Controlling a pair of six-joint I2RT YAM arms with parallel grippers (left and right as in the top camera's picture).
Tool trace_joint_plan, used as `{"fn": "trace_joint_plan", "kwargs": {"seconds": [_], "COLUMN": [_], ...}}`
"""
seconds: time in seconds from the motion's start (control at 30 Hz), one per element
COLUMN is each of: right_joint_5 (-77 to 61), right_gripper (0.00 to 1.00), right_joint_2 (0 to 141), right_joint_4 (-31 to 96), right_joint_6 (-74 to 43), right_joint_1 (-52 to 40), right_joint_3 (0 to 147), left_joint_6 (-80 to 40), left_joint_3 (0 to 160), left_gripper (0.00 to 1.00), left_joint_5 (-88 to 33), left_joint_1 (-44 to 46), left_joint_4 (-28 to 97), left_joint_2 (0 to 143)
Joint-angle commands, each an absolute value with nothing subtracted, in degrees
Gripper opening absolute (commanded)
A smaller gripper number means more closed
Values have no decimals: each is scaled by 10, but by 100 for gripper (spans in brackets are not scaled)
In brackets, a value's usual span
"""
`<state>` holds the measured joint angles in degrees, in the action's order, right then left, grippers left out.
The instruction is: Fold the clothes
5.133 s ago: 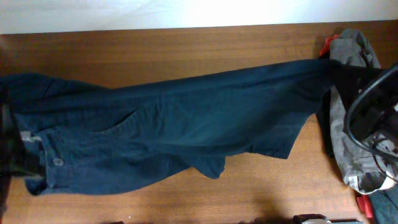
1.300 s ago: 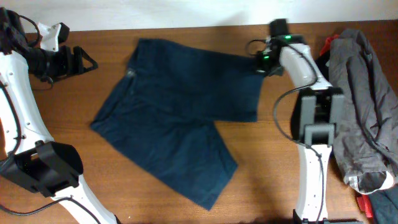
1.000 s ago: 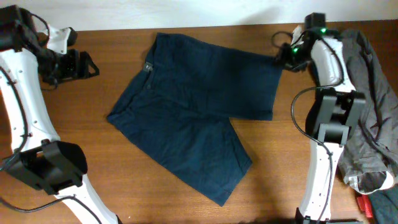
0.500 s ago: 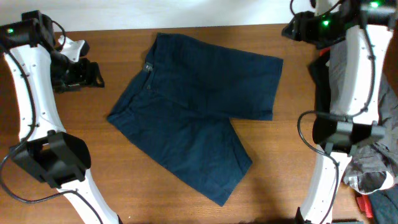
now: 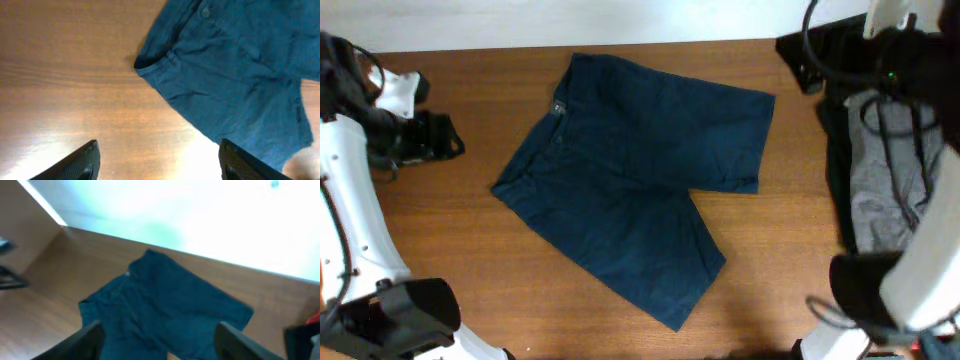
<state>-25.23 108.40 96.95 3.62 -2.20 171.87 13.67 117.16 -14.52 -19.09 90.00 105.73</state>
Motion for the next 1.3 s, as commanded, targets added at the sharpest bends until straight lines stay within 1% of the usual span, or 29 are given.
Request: {"fn": "trace_joint_plan", "kwargs": {"seconds": [0.0, 0.03, 0.13, 0.27, 0.33, 0.43, 0.57, 0.63, 0.73, 0.8, 0.87, 0.9, 0.93, 1.0, 1.03, 1.1, 1.2, 1.27], "right_joint_5": [-174, -161, -157, -149, -137, -128, -128, -133, -159, -183, -207, -212, -212, -212, -213, -226, -251, -253], "right_gripper": [81, 84, 87, 87, 85, 84, 84, 84, 79, 77, 73, 71, 65, 59, 55, 53, 45, 45], "right_joint_2": [1055, 1049, 1047, 1054, 1059, 1064, 1065, 1065, 1065, 1065, 1065, 1065, 1065, 1065, 1065, 1065, 1065, 1065], "right_joint_4": [973, 973, 973, 973, 967, 933, 891, 870, 837, 815, 796, 790, 783, 762, 747, 717, 684, 667], "right_joint_6": [-11, -40, -79, -80, -80, -74, -73, -73, -60, -58, -37, -34, -34, -34, -34, -34, -34, -34], "right_joint_1": [-66, -80, -105, -107, -104, -99, -96, -96, -96, -96, -97, -97, -97, -97, -97, -97, -97, -97], "right_joint_3": [1700, 1682, 1606, 1454, 1365, 1230, 1098, 1028, 929, 879, 835, 816, 798, 759, 736, 699, 656, 642], "left_joint_6": [120, 120, 121, 137, 138, 138, 138, 138, 138, 138, 138, 138, 138, 138, 138, 138, 138, 138], "left_joint_3": [1051, 1014, 926, 850, 820, 790, 771, 756, 739, 733, 732, 732, 732, 732, 732, 732, 732, 732], "left_gripper": [76, 75, 75, 76, 76, 75, 75, 73, 66, 64, 61, 60, 57, 47, 45, 44, 43, 42], "left_joint_5": [-142, -141, -141, -141, -140, -124, -104, -91, -92, -92, -92, -92, -92, -93, -94, -94, -94, -94], "left_joint_1": [-187, -184, -172, -156, -147, -137, -135, -135, -135, -135, -135, -135, -135, -135, -135, -135, -135, -135], "left_joint_4": [822, 779, 674, 588, 543, 492, 466, 456, 449, 443, 441, 441, 441, 441, 441, 439, 438, 439], "left_joint_2": [1089, 1089, 1090, 1090, 1091, 1091, 1091, 1091, 1091, 1091, 1091, 1091, 1091, 1091, 1091, 1091, 1091, 1091]}}
